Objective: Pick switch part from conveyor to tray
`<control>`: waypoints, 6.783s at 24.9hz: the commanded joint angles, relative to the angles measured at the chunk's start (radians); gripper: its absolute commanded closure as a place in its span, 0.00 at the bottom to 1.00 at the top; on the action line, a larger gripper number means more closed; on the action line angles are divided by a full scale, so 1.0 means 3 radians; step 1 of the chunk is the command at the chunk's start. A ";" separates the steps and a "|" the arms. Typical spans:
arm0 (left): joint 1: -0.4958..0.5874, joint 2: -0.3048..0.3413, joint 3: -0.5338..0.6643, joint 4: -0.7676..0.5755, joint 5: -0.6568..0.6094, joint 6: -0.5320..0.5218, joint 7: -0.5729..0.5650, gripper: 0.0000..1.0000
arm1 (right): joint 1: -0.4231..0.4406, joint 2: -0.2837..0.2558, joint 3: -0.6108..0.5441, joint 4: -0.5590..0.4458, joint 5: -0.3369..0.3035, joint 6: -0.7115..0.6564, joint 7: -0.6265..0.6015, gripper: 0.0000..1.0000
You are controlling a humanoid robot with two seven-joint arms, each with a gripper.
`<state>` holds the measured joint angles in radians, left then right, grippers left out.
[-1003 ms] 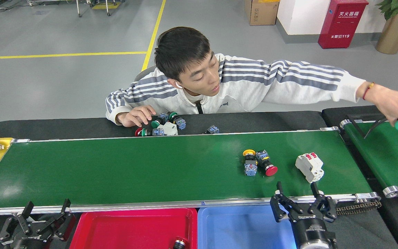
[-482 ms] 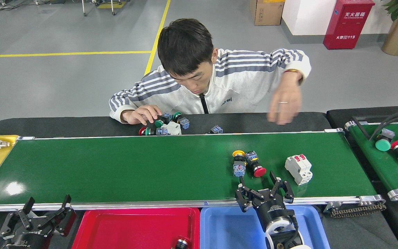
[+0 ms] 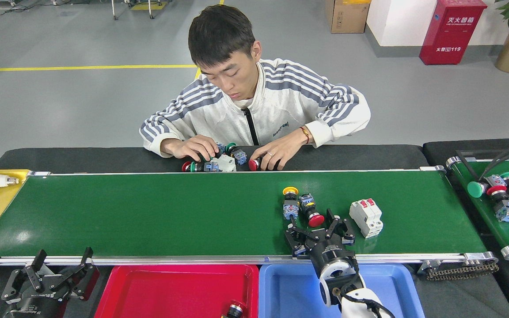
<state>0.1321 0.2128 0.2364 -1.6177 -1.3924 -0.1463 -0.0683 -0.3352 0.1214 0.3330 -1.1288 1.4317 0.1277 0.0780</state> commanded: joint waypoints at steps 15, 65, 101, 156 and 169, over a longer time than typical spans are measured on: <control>0.0010 0.0058 -0.0006 -0.0033 0.0009 0.0007 0.0013 0.00 | 0.0141 -0.0006 0.0322 -0.0451 -0.0027 -0.0318 0.0016 0.98; -0.2000 -0.0495 -0.1489 0.2151 0.0167 0.0023 -0.0048 0.95 | -0.0396 0.0132 0.0434 0.0173 -0.0544 -0.0763 0.0205 0.13; 0.0301 -0.0265 0.0056 -0.0196 0.0244 -0.0105 -0.0053 0.00 | 0.1849 -0.0313 -0.1780 -0.2072 -0.0718 -0.1352 0.0236 0.03; -0.0118 -0.0178 -0.0256 -0.0017 0.0126 -0.0341 -0.0069 0.00 | 0.0064 0.0091 0.0751 -0.0681 0.0193 0.0275 0.0538 0.98; -0.0154 -0.0183 -0.0307 -0.0028 0.0121 -0.0366 -0.0069 0.00 | 0.0560 -0.0103 0.2004 -0.1279 0.0208 0.0234 0.0354 0.00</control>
<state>0.0979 0.1475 0.1438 -1.6118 -1.3556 -0.2504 -0.0924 -0.1724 0.0890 0.9282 -1.4962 1.4925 0.1970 0.1998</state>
